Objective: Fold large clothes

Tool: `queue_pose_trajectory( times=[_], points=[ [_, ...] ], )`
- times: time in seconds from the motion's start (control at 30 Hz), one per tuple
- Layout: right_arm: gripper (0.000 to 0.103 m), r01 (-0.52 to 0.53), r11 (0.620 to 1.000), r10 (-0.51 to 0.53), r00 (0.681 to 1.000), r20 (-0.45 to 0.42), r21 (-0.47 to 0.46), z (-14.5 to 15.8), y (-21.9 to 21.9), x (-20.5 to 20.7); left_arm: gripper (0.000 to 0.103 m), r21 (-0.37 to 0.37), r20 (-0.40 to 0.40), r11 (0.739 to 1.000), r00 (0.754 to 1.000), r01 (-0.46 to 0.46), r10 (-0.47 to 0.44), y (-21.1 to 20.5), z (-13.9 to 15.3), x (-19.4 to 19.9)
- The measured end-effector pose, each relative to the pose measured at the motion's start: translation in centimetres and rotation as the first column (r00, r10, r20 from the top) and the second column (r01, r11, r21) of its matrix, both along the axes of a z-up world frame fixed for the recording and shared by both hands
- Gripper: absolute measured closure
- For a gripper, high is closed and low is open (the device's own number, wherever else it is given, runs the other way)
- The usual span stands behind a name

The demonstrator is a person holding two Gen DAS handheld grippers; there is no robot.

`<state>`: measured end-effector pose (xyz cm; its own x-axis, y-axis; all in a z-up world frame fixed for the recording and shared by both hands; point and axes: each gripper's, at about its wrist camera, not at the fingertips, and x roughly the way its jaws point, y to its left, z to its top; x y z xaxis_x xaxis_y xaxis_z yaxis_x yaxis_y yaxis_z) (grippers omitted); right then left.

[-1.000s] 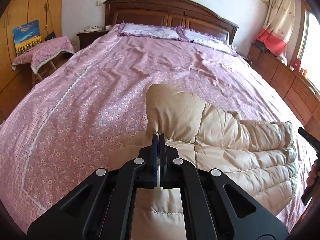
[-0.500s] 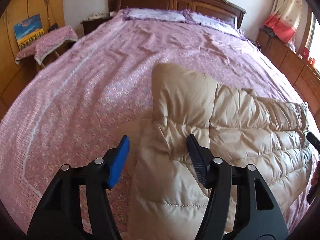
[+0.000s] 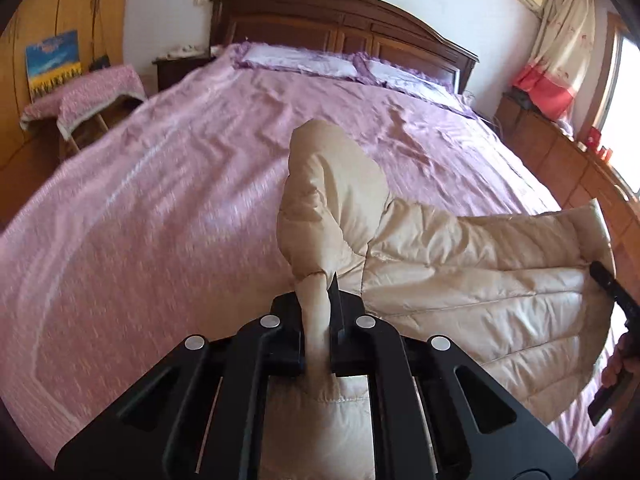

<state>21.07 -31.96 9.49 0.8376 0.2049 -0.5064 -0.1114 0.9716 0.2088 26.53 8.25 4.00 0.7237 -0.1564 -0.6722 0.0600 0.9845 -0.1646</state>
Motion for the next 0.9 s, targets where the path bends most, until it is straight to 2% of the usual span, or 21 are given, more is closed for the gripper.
queue_pose_trajectory(
  times=[0.1, 0.17, 0.23, 0.33, 0.5, 0.67, 0.7, 0.73, 0.8, 0.9],
  points=[
    [0.094, 0.061, 0.998, -0.061, 0.994, -0.087, -0.010, -1.7, 0.0, 3.7, 0.094, 0.026, -0.074, 0.999, 0.997, -0.024, 0.026, -0.5, -1.8, 3.5],
    [0.093, 0.097, 0.992, -0.108, 0.981, -0.162, -0.076, -4.0, 0.5, 5.9, 0.093, 0.052, -0.122, 0.998, 0.992, -0.039, 0.045, -0.8, -3.7, 5.2],
    [0.087, 0.113, 0.984, -0.140, 0.968, -0.210, -0.137, -6.2, 1.0, 7.0, 0.087, 0.077, -0.157, 0.996, 0.985, -0.054, 0.066, -1.1, -5.3, 6.3],
    [0.080, 0.115, 0.979, -0.155, 0.956, -0.249, -0.168, -8.7, 0.9, 7.9, 0.079, 0.095, -0.222, 0.993, 0.971, -0.069, 0.089, -1.1, -8.0, 7.9],
    [0.074, 0.113, 0.976, -0.161, 0.951, -0.263, -0.187, -10.5, 1.1, 8.9, 0.073, 0.122, -0.227, 0.990, 0.969, -0.071, 0.098, -1.7, -9.6, 8.4],
    [0.064, 0.113, 0.985, -0.145, 0.952, -0.269, -0.132, -10.2, 0.5, 8.7, 0.070, 0.093, -0.237, 0.993, 0.967, -0.073, 0.093, -0.8, -8.4, 7.7],
    [0.059, 0.114, 0.988, -0.138, 0.953, -0.270, -0.103, -9.6, 0.1, 8.3, 0.066, 0.083, -0.234, 0.994, 0.968, -0.073, 0.091, -0.4, -8.0, 7.4],
    [0.045, 0.115, 0.990, -0.132, 0.955, -0.266, -0.080, -8.9, -0.1, 7.8, 0.063, 0.075, -0.232, 0.995, 0.969, -0.071, 0.087, 0.0, -7.5, 7.0],
    [0.023, 0.126, 0.991, -0.132, 0.961, -0.244, -0.039, -7.4, -0.6, 6.3, 0.038, 0.055, -0.224, 0.997, 0.972, -0.063, 0.073, 1.0, -6.4, 5.9],
    [0.023, 0.101, 0.995, -0.096, 0.972, -0.216, 0.015, -5.3, -1.3, 3.9, 0.028, 0.034, -0.195, 0.999, 0.980, -0.035, 0.040, 2.1, -4.9, 3.4]
  ],
)
